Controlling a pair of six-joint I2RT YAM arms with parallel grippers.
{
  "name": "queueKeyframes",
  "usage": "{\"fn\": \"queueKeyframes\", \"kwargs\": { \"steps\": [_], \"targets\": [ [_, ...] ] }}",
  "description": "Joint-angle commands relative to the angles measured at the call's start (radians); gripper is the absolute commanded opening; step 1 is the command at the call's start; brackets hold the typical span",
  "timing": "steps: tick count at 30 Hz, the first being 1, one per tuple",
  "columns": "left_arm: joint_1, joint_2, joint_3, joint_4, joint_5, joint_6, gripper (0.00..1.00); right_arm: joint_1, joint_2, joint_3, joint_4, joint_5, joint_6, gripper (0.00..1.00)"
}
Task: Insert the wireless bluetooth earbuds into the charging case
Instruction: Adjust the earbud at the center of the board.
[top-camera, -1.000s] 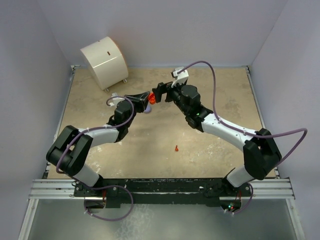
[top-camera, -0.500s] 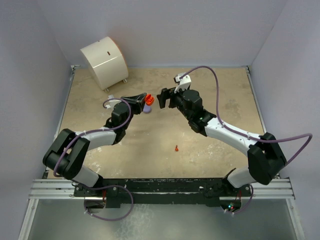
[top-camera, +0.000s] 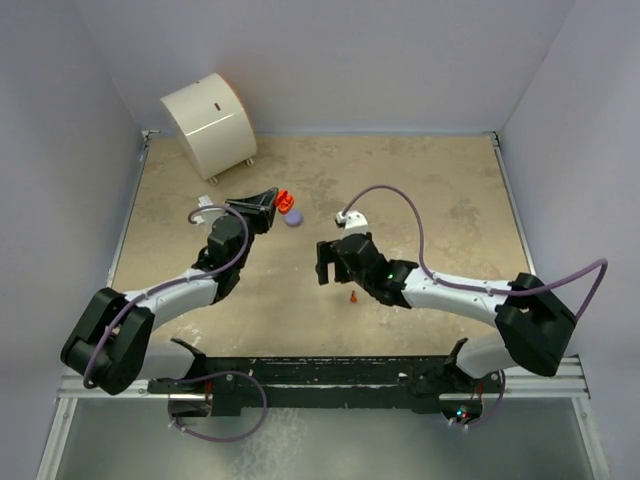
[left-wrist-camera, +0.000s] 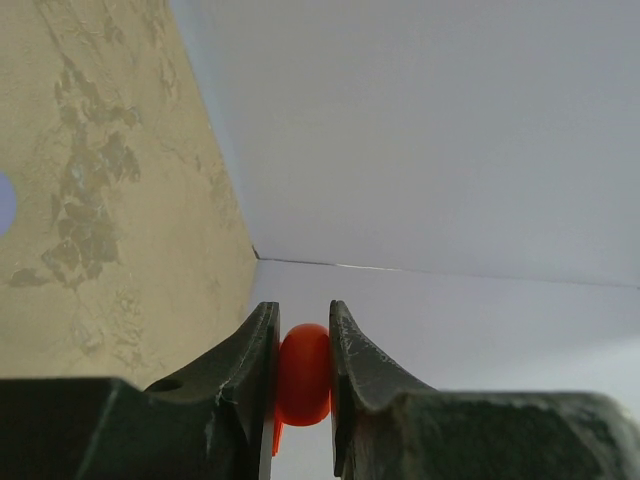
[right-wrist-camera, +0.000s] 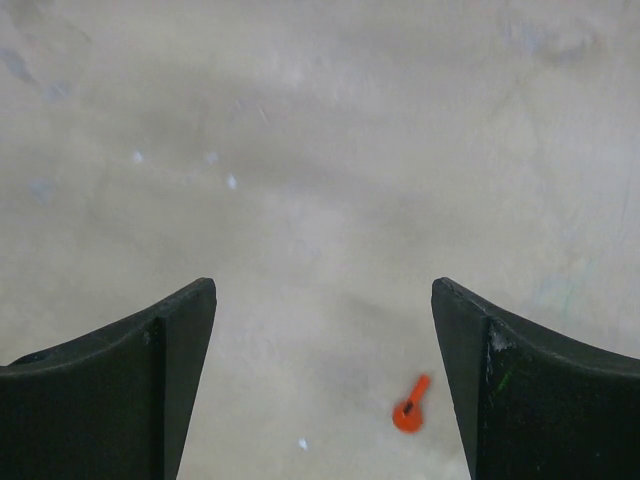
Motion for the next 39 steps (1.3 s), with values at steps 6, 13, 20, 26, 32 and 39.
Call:
{"fn": "queueKeyframes", "kwargs": {
  "steps": [6,13,20,26,32,39],
  "targets": [
    [0.012,-0.070,-0.032,-0.029,-0.011,0.036,0.00,0.065,-0.204,-0.220,-0.089,-0.011,0.289,0.91],
    [0.012,-0.104,-0.061,-0.037,-0.006,0.037,0.00,0.120,-0.221,-0.287,-0.040,-0.048,0.371,0.94],
    [0.012,-0.130,-0.067,-0.065,-0.017,0.048,0.00,0.130,-0.227,-0.343,-0.010,-0.034,0.431,0.97],
    [0.012,-0.100,-0.072,-0.037,-0.008,0.042,0.00,0.130,-0.191,-0.365,0.033,-0.042,0.434,1.00],
    [0.012,-0.091,-0.075,-0.027,-0.006,0.044,0.00,0.130,-0.097,-0.362,0.117,-0.056,0.434,1.00],
    [0.026,-0.100,-0.092,-0.029,-0.004,0.046,0.00,0.128,0.041,-0.306,0.222,-0.061,0.394,1.00]
  ]
}}
